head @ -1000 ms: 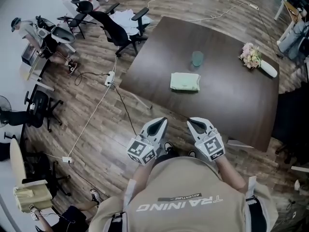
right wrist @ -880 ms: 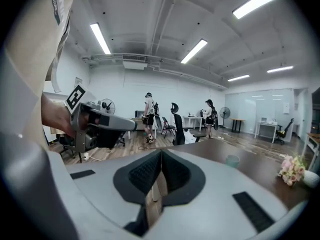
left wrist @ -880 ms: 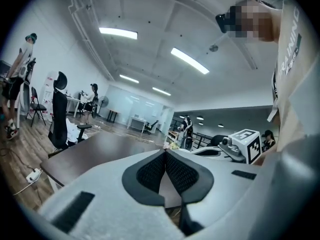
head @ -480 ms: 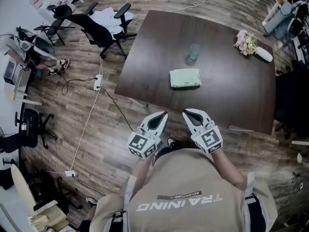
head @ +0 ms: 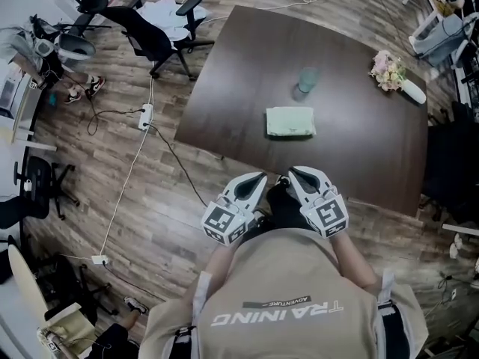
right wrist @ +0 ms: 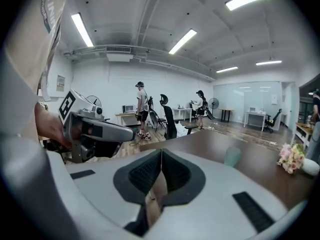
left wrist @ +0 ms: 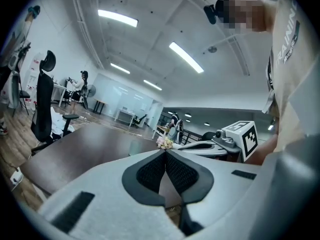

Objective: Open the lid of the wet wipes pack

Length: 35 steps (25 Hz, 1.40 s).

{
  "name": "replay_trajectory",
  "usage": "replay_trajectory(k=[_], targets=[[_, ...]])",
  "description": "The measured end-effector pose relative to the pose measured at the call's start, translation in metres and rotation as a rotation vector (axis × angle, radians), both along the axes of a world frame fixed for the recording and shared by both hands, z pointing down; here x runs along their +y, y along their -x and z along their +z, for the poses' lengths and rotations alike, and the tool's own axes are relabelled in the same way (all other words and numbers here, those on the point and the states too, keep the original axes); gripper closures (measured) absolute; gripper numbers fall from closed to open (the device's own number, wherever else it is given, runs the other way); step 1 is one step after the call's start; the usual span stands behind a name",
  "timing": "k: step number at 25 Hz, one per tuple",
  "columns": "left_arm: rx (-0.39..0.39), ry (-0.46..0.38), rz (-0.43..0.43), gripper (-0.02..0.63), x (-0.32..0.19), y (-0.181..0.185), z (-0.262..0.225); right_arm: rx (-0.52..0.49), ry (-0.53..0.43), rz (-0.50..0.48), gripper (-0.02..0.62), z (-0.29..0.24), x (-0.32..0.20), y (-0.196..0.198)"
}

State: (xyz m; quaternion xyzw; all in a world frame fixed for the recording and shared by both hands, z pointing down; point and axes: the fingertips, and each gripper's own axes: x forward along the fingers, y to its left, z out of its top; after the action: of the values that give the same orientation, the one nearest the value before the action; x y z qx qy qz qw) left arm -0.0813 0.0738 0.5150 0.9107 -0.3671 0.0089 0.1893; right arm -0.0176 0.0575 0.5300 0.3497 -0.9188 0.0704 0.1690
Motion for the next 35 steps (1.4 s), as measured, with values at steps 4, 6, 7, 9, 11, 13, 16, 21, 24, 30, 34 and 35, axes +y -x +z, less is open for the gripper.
replay_trajectory(k=[4,6,7,9,11,13,16,21,24,30,34,35], targets=[[-0.040,0.022,-0.046,0.597,-0.022,0.021,0.003,0.005,0.032,-0.026,0.580,0.015,-0.022,0.009],[-0.061,0.017,-0.056,0.597,-0.038,0.029,-0.001,-0.017,0.020,-0.010,0.580,0.016,-0.041,0.008],[-0.071,0.009,-0.056,0.597,-0.048,0.031,-0.003,-0.027,0.010,0.001,0.580,0.017,-0.053,0.005],[-0.095,-0.001,-0.048,0.597,-0.069,0.028,-0.005,-0.030,0.006,0.019,0.580,0.021,-0.076,-0.006],[-0.115,-0.001,-0.030,0.597,-0.088,0.018,-0.006,-0.034,0.018,0.030,0.580,0.026,-0.094,-0.018],[-0.122,-0.008,0.001,0.597,-0.107,0.002,-0.008,-0.038,0.031,0.030,0.580,0.029,-0.111,-0.029],[-0.110,-0.011,0.040,0.597,-0.134,-0.021,-0.009,-0.039,0.043,0.022,0.580,0.033,-0.132,-0.037],[-0.107,-0.014,0.079,0.597,-0.166,-0.041,-0.002,-0.014,0.048,0.007,0.580,0.045,-0.153,-0.043],[-0.120,0.016,0.118,0.597,-0.170,-0.046,0.010,-0.021,0.057,0.023,0.580,0.045,-0.156,-0.044],[-0.124,0.068,0.185,0.597,-0.179,-0.042,0.027,0.055,0.112,0.034,0.580,0.057,-0.162,-0.040],[-0.132,0.072,0.239,0.597,-0.182,-0.046,0.031,0.076,0.175,0.073,0.580,0.065,-0.153,-0.046],[-0.134,0.073,0.251,0.597,-0.184,-0.048,0.032,0.085,0.188,0.084,0.580,0.068,-0.152,-0.049]])
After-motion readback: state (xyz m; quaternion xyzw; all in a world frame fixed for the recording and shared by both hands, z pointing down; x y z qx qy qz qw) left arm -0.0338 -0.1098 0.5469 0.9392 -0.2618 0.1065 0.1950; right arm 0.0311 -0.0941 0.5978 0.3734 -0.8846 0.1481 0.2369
